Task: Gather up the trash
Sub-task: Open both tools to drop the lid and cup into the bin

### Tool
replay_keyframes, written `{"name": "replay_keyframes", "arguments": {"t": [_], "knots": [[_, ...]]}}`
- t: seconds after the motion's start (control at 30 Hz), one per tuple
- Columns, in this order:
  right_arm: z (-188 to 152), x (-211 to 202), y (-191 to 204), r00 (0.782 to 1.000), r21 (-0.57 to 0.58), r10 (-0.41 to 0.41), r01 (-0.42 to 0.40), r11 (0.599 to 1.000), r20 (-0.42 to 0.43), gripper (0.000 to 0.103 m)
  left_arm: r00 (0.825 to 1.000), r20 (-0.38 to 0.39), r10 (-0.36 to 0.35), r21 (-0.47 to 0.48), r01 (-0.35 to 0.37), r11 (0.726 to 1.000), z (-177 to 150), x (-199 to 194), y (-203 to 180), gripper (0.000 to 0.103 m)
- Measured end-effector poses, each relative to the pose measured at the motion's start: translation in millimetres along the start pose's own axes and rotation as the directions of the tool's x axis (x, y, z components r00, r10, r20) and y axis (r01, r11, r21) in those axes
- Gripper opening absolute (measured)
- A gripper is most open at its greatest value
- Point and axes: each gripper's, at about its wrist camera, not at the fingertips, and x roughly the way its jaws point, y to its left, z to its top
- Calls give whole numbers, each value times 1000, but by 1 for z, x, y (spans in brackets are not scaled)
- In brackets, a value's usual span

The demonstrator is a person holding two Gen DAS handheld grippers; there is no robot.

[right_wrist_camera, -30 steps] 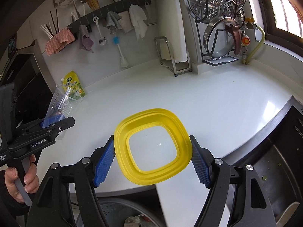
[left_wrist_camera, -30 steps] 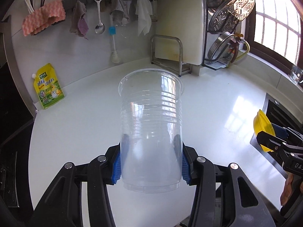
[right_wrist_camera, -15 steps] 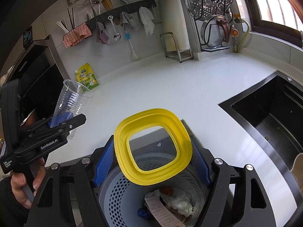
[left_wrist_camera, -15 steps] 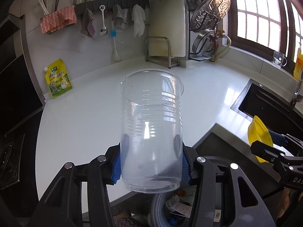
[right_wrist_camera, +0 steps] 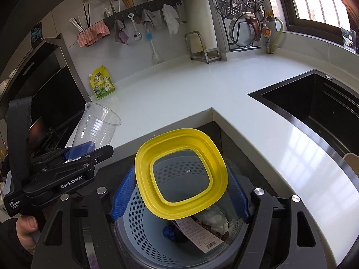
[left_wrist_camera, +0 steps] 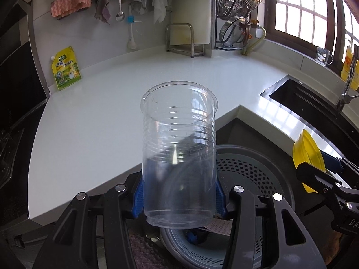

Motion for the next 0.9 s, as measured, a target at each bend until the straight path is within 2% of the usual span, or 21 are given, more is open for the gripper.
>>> {"name": "replay_keyframes", "arguments": {"t": [0.23,0.53,0.57,0.67,0.73,0.9], "knots": [[-24,10,6,999,-16,-11,11,1000,-43,72,998,-63,-12,-29,11,1000,-24,14,-2,49],[-35,26,1,996,-2,-1,1,1000,-92,73,994,-102,-29,-72,21,997,-38,27,4,53],[-35,25,1,996,-5,-5,4,1000,-88,74,994,-101,-27,-73,20,997,-38,27,3,56],[-34,24,-1,997,-2,-9,9,1000,-81,75,995,-92,-23,-74,16,997,-39,26,2,76],[-34,21,-4,997,9,-11,11,1000,-72,77,996,-87,-23,-76,16,997,-38,26,1,79],[-32,18,-12,998,33,-20,22,999,-52,77,995,-99,-21,-78,13,997,-37,29,0,79]]}}
